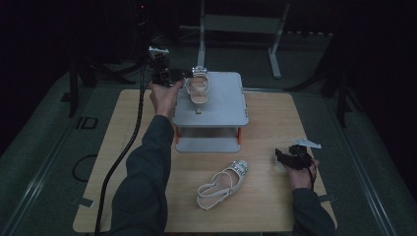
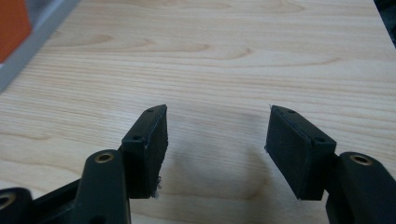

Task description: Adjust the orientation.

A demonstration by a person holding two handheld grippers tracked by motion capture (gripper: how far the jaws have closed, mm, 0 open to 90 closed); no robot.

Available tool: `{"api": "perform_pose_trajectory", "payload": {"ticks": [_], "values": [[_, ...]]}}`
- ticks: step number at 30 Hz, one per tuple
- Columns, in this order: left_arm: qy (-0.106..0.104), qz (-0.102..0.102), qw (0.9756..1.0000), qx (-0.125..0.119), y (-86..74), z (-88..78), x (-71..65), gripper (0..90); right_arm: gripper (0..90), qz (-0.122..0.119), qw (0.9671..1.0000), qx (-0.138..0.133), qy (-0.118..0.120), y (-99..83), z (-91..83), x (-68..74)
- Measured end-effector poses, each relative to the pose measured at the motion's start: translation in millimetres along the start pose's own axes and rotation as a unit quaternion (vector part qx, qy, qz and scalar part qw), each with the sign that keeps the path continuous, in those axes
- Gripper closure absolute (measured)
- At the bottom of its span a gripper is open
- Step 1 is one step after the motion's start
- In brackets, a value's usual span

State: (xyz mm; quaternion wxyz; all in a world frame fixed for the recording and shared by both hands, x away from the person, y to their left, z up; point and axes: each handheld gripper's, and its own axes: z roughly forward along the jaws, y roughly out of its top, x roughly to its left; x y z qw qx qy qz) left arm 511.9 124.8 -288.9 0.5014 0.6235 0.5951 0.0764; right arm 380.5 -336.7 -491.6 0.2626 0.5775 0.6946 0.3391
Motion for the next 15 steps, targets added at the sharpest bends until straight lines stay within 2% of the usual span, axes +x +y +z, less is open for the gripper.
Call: {"api": "perform_pose_trajectory", "payload": {"ticks": [4, 8, 12, 15], "values": [[0.0, 0.0, 0.9998, -0.021, 0.0, -6.6, 6.2, 46.8, 38.0, -0.012, 0.9999, -0.004, 0.008, 2.4, -3.6, 8.2], [0.009, 0.002, 0.9997, -0.022, -0.2, -7.5, 11.3, 46.8, 37.9, -0.023, 0.9995, -0.003, 0.022, 3.1, -7.9, 19.7], [0.028, 0.018, 0.9989, -0.032, -1.4, -11.0, 16.6, 46.2, 37.7, -0.035, 0.9987, -0.002, 0.037, 4.0, -14.1, 31.9], [0.041, 0.026, 0.9982, -0.034, -1.2, -13.6, 17.9, 45.9, 37.6, -0.038, 0.9972, -0.003, 0.065, 5.7, -20.2, 41.7]]}}
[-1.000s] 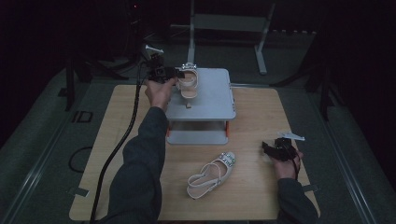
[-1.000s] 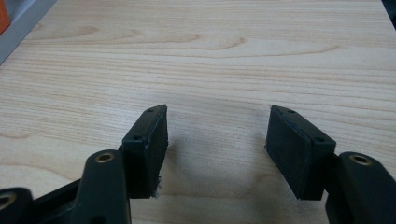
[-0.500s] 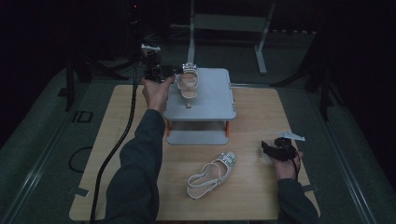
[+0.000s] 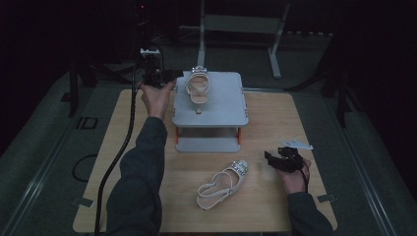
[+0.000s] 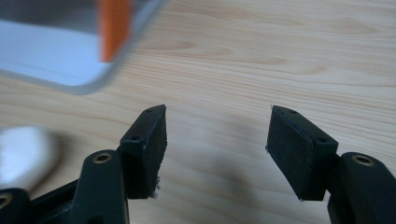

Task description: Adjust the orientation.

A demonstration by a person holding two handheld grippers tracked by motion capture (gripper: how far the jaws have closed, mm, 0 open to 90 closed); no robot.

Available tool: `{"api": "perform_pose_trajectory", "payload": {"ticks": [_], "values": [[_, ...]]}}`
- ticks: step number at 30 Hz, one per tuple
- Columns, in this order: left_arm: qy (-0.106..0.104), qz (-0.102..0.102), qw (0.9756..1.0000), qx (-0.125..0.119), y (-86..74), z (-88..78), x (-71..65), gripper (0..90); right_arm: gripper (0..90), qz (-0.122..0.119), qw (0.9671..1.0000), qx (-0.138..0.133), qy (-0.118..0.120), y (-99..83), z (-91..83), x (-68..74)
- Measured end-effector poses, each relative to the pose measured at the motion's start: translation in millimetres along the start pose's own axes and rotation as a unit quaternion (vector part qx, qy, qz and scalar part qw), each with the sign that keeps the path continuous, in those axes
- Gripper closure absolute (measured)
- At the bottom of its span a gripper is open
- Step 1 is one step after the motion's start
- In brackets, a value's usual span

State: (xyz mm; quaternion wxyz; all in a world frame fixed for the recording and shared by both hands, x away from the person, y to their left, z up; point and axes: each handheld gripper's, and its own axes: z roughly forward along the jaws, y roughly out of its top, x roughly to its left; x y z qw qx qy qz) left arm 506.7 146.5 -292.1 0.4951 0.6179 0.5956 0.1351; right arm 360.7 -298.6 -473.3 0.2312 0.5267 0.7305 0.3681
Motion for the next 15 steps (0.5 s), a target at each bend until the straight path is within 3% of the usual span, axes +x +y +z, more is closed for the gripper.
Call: {"api": "perform_pose_trajectory", "payload": {"ticks": [5, 7, 15], "values": [[0.005, 0.005, 1.0, -0.005, 0.7, -3.5, -0.6, 45.9, 36.3, -0.005, 0.9989, 0.002, 0.047, 1.7, -7.8, 22.1], [0.006, 0.006, 0.9999, -0.005, 0.9, -4.3, -0.3, 45.9, 35.5, -0.012, 0.9985, 0.001, 0.054, 1.5, -9.4, 27.2], [0.02, 0.006, 0.9998, -0.007, 2.0, -7.4, 3.0, 46.0, 26.1, -0.04, 0.9925, 0.018, 0.114, -1.6, -16.8, 66.4]]}}
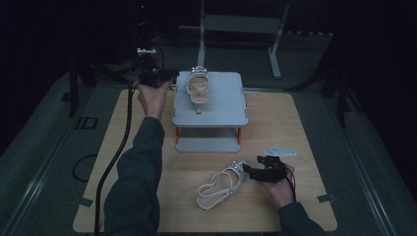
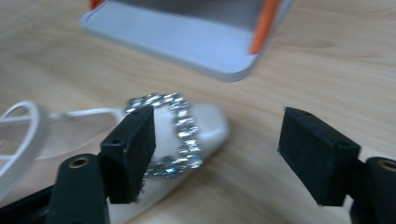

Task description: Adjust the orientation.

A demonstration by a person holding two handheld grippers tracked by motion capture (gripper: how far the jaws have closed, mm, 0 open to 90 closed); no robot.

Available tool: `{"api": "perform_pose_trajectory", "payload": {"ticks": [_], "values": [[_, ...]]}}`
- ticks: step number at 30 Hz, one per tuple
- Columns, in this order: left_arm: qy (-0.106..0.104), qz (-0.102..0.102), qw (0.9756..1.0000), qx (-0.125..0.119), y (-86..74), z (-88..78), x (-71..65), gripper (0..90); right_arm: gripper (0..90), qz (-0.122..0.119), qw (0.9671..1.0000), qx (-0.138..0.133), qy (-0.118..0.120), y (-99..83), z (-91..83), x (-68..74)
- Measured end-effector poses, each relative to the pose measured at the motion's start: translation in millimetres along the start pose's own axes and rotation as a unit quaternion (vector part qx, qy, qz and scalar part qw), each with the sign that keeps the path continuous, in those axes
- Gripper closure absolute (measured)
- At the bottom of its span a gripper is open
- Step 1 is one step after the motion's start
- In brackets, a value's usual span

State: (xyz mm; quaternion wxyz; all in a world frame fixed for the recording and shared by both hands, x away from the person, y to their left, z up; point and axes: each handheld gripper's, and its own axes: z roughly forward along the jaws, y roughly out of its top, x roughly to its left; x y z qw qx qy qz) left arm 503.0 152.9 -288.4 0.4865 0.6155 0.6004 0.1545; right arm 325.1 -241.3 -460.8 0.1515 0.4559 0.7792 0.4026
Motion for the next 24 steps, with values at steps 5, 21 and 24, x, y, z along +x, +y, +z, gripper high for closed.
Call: {"api": "perform_pose_trajectory", "payload": {"ticks": [5, 21, 24], "values": [[-0.002, -0.015, 0.9999, -0.008, -2.0, -2.0, 6.5, 46.1, 20.7, -0.024, 0.9993, 0.024, 0.017, -1.8, 11.7, 19.3], [0.003, -0.023, 0.9997, -0.012, -0.1, -10.5, 17.7, 46.1, 18.3, -0.043, 0.9961, 0.051, -0.057, -3.7, 14.1, 5.8], [0.004, -0.024, 0.9996, -0.012, -0.1, -10.7, 18.1, 46.2, 18.6, -0.03, 0.9956, 0.053, -0.071, -2.4, 9.7, -11.2]]}}
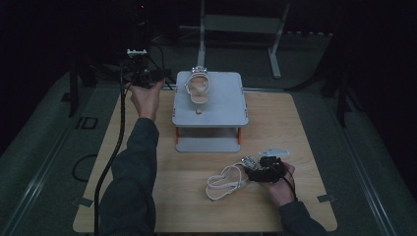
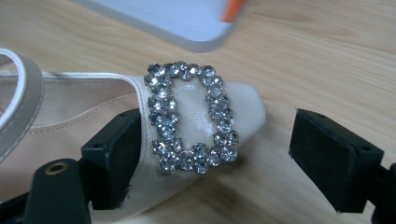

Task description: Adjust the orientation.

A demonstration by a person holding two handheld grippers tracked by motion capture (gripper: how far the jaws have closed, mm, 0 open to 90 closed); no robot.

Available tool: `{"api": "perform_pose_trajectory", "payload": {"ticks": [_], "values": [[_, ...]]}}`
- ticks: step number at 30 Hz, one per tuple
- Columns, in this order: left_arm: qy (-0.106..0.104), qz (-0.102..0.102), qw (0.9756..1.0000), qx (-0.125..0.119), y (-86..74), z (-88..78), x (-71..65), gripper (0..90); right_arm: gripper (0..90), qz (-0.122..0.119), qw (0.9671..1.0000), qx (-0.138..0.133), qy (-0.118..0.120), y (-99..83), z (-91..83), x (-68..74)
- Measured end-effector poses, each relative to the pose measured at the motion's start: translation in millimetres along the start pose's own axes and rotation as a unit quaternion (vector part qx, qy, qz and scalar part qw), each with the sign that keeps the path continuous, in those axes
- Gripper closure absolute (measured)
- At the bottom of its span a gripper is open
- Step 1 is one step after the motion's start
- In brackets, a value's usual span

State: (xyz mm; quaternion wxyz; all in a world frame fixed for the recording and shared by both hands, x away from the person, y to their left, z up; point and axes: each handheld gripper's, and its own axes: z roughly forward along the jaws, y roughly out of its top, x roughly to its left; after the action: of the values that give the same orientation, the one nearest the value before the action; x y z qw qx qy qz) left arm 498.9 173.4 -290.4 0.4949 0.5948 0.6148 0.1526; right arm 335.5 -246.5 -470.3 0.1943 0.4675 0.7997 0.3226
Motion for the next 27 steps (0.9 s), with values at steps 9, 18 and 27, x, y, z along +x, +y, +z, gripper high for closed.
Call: {"api": "perform_pose_trajectory", "payload": {"ticks": [9, 18, 27], "values": [[0.002, 0.003, 1.0, 0.002, -0.4, 1.0, -0.1, 46.2, 21.9, 0.045, 0.9988, -0.003, -0.02, 2.6, 2.5, -53.8], [0.005, 0.003, 1.0, 0.004, -0.9, 1.7, 1.1, 46.2, 24.0, 0.066, 0.9978, 0.007, -0.004, 30.1, 28.6, -86.2], [0.008, 0.004, 1.0, 0.004, -0.6, 0.1, 3.2, 46.2, 25.2, 0.027, 0.9988, 0.037, 0.019, 49.7, 40.2, -84.6]]}}
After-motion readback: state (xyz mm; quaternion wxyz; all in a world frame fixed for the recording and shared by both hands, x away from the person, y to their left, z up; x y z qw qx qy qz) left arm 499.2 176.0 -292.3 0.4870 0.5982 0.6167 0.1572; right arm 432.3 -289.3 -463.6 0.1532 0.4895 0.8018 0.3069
